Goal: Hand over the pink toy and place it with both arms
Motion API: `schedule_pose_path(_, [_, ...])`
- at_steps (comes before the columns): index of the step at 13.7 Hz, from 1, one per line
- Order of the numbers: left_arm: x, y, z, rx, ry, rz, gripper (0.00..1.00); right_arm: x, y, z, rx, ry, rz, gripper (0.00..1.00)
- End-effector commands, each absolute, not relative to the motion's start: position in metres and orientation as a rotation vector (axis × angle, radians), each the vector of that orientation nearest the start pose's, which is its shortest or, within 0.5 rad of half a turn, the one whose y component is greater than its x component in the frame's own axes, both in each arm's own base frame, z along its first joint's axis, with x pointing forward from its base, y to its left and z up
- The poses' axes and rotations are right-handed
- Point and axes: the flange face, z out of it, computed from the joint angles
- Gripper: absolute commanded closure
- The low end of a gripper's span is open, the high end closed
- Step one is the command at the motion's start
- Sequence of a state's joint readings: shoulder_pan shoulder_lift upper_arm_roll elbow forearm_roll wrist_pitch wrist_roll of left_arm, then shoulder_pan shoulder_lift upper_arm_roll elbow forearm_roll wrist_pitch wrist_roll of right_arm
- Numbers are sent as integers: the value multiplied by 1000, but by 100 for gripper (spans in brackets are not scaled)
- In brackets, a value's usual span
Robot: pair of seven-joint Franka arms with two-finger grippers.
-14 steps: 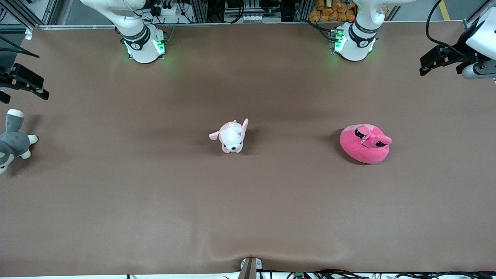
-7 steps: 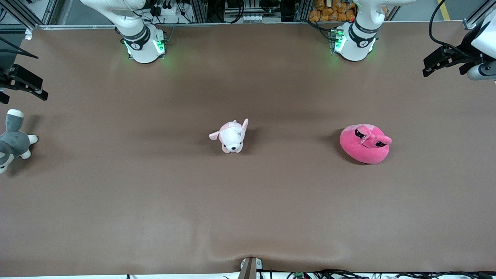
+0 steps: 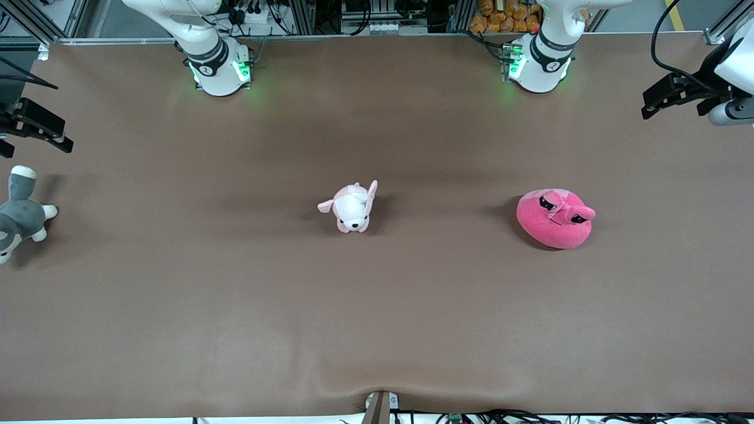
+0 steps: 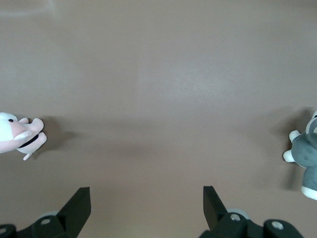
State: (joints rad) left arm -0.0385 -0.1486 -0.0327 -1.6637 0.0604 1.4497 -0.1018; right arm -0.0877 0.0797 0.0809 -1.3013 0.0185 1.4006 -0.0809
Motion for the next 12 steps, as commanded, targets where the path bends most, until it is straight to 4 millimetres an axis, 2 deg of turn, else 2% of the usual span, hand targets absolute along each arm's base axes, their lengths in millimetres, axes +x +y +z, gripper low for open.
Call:
schedule_pose_path(1, [497,-30,650,-3078,-60,108,0,559,-7,692,-3115,-93,-36,0])
schedule_pose_path(7, [497,-26,648,-3076,-100,112,0,557,-8,699,-3140,-96,-53,0])
schedule_pose_path(12, [501,-21,644,-3075,-142,124,0,540,-16,689,-3141,-70,55,0])
